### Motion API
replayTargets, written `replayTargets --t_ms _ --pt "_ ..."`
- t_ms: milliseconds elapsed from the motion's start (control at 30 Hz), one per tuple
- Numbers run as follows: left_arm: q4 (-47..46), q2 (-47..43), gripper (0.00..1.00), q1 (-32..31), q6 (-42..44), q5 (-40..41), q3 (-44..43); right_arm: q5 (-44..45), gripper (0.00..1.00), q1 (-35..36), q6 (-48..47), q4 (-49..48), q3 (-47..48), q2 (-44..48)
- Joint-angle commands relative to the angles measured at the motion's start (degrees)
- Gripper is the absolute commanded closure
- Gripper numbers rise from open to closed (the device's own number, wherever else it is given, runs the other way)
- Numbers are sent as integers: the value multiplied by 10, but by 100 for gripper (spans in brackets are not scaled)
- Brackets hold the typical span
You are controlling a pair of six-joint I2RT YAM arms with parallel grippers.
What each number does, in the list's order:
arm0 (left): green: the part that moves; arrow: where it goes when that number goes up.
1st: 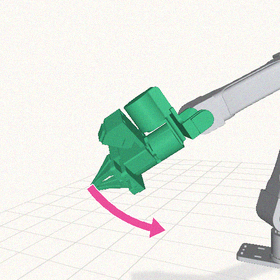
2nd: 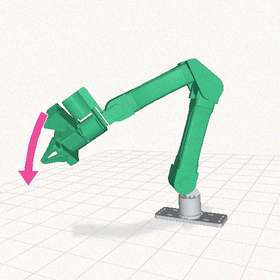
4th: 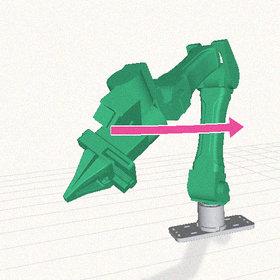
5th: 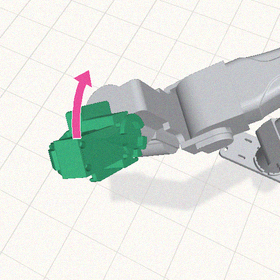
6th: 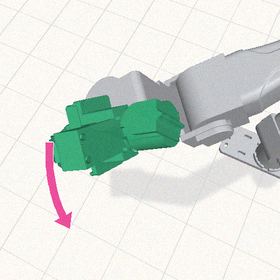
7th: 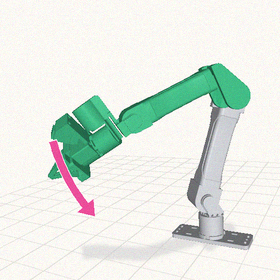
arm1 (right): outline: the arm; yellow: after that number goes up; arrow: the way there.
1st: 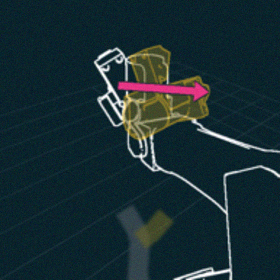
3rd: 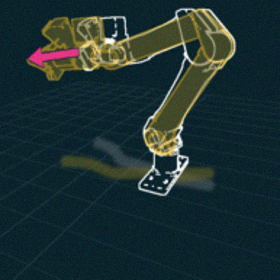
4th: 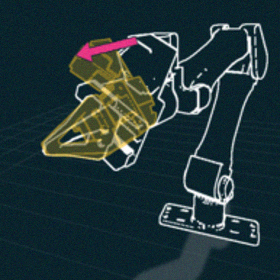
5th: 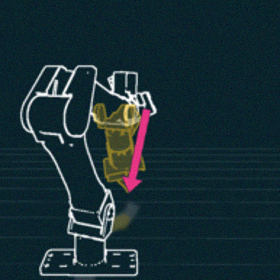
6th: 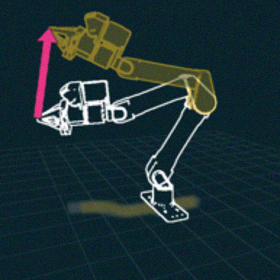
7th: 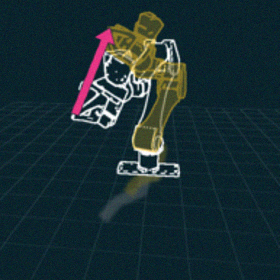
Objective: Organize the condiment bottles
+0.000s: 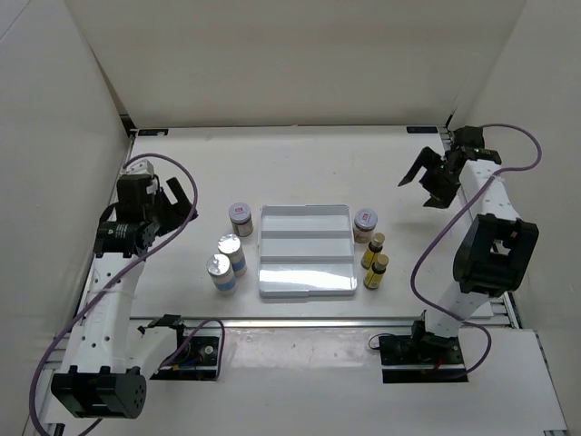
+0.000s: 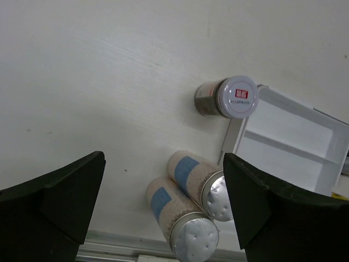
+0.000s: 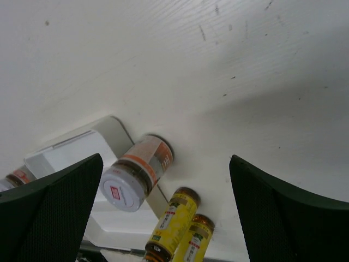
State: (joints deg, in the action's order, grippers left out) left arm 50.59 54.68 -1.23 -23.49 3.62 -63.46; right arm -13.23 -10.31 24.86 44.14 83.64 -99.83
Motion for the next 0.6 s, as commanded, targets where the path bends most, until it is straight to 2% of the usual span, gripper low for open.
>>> replayTargets --t_ms 0,100,133,200,267,333,367,400,433,500,567 --pt "21 -2 0 1 -64 -62 27 -7 0 22 -37 32 23 54" --pt "21 -2 0 1 -113 -95 55 -33 0 48 -98 73 63 61" --pt "21 6 0 1 -127 -101 70 -17 0 74 -152 100 72 61" --pt "21 12 0 1 -165 -101 77 99 0 106 -168 107 72 75" --pt "21 21 0 1 -179 -101 82 244 0 135 -161 116 72 87" --pt "21 35 0 1 -179 -94 74 258 0 135 -148 111 64 105" --pt "21 42 0 1 -168 -89 63 279 0 135 -115 111 50 111" --pt "21 48 0 1 -168 -81 56 325 0 135 -9 125 43 111" --pt "21 53 0 1 -168 -65 51 286 0 135 -15 132 36 111" --pt "21 68 0 1 -168 -59 44 162 0 141 -84 106 36 105" --pt "16 78 0 1 -150 -53 44 112 0 163 -116 106 51 87"
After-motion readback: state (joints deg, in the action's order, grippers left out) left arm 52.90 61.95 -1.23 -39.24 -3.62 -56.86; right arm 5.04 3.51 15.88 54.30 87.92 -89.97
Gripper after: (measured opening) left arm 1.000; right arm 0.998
